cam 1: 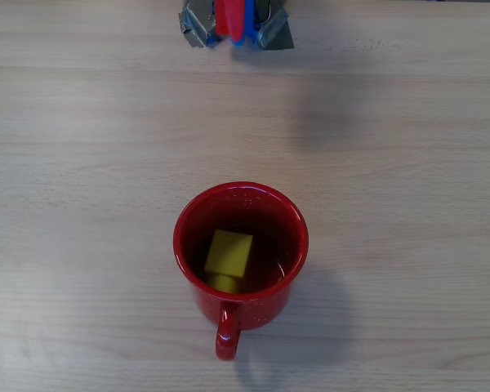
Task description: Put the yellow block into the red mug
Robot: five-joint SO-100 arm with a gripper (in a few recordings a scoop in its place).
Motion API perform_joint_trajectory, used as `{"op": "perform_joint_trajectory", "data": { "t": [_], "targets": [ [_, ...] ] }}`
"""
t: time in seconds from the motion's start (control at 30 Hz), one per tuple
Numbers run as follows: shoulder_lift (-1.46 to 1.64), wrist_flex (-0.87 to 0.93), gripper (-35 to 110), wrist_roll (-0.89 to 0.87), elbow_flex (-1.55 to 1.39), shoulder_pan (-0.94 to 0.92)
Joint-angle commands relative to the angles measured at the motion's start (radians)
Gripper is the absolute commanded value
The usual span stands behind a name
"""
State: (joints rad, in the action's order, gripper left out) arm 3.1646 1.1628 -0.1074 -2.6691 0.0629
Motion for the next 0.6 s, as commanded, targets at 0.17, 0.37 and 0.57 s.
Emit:
{"op": "perform_joint_trajectory", "data": {
  "t": [0.17, 0.37, 0.57],
  "targets": [
    [0.141, -0.006, 0, -0.011, -0.215, 0.015],
    [0.141, -0.077, 0, 0.057, -0.339, 0.014],
    [0.141, -0.077, 0, 0.057, -0.339, 0.011]
  ]
}}
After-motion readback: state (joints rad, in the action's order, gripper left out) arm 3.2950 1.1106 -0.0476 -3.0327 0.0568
